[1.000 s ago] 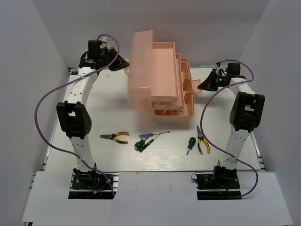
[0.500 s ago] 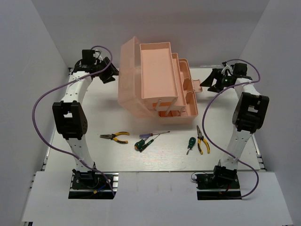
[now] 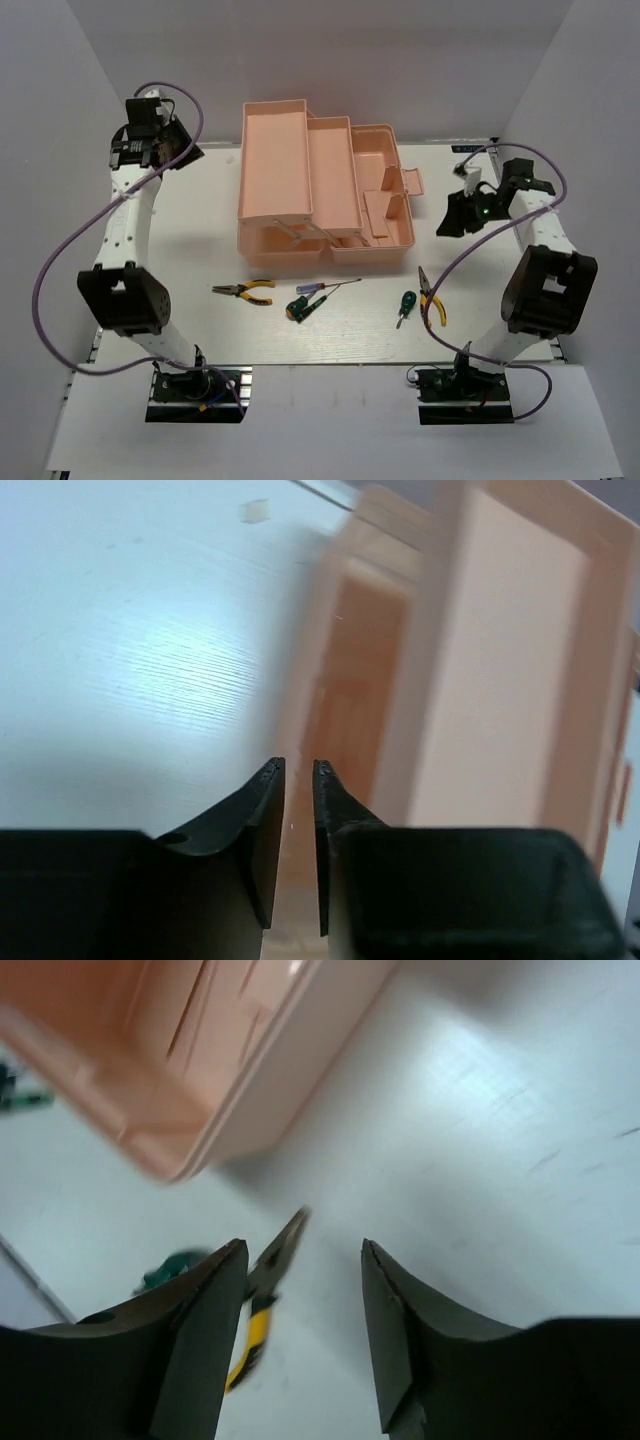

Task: Sort the tools into containers

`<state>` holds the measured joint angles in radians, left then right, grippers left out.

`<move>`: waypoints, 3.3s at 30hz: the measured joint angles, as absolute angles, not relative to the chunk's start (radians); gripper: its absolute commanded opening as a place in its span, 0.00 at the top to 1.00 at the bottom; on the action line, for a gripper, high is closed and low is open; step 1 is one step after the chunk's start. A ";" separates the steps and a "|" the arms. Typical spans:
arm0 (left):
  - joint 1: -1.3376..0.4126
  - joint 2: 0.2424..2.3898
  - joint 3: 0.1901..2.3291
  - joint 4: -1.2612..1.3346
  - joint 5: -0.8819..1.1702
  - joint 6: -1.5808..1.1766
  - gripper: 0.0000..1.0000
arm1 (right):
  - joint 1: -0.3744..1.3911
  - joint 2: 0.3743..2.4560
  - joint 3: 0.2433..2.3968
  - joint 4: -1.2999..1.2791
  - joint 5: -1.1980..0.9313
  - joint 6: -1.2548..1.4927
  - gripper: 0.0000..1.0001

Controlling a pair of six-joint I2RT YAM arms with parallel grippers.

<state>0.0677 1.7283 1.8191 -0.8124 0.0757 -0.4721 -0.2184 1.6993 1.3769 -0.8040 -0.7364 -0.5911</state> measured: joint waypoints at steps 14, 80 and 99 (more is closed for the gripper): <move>-0.382 1.291 1.323 -0.735 0.415 -0.194 0.41 | -0.009 1.378 0.778 -0.816 -0.311 -0.667 0.34; -0.566 1.093 0.547 -0.595 -0.319 -1.324 0.24 | 0.275 1.642 1.417 -0.634 -0.303 -0.221 0.44; -0.573 1.298 0.602 -0.557 -0.368 -1.407 0.68 | 0.259 1.491 1.251 -0.646 -0.341 -0.205 0.42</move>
